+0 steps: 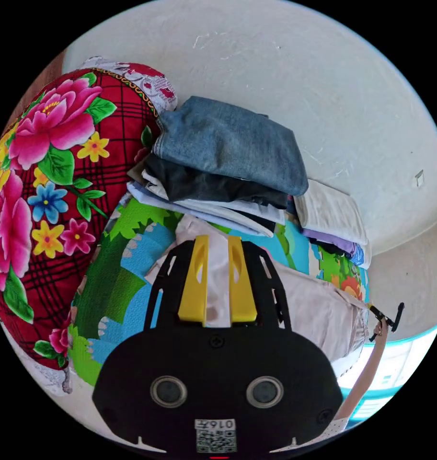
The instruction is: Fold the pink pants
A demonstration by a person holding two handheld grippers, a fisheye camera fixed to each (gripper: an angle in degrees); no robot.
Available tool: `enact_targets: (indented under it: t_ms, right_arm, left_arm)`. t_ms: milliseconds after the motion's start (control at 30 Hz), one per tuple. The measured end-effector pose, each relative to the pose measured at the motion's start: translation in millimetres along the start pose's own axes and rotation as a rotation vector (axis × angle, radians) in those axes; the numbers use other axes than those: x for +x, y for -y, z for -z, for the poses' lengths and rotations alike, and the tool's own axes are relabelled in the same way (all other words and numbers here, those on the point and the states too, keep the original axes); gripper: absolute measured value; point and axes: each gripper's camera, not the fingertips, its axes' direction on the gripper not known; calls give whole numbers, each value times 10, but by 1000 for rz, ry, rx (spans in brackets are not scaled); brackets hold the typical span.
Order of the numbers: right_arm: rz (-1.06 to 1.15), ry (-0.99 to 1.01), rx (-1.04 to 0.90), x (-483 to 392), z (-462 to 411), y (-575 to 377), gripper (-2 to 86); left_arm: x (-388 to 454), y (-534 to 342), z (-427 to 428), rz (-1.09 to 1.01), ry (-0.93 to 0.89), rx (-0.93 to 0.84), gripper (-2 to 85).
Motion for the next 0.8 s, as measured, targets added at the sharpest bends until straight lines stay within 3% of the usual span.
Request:
enact_targets:
  t_ms: [100, 167, 233, 433, 567, 800]
  right_arm:
    - [27, -95, -8, -116, -251, 105, 72]
    - [45, -97, 50, -29, -218, 28, 83]
    - [73, 48, 147, 273, -54, -210, 98]
    - [53, 500, 416, 1502, 274, -1255, 89]
    - [49, 592, 473, 2058, 197, -1758, 77]
    - [65, 585, 490, 2409, -64, -2336, 79]
  left_arm:
    - [152, 119, -203, -20, -10, 10, 74]
    - [357, 155, -147, -167, -7, 13, 69]
    - [617, 58, -86, -317, -39, -14, 68]
    - [2147, -1150, 125, -877, -450, -248, 66]
    - [3322, -2087, 391, -1151, -599, -270, 75]
    - [4476, -2484, 458, -1224, -436, -178, 81]
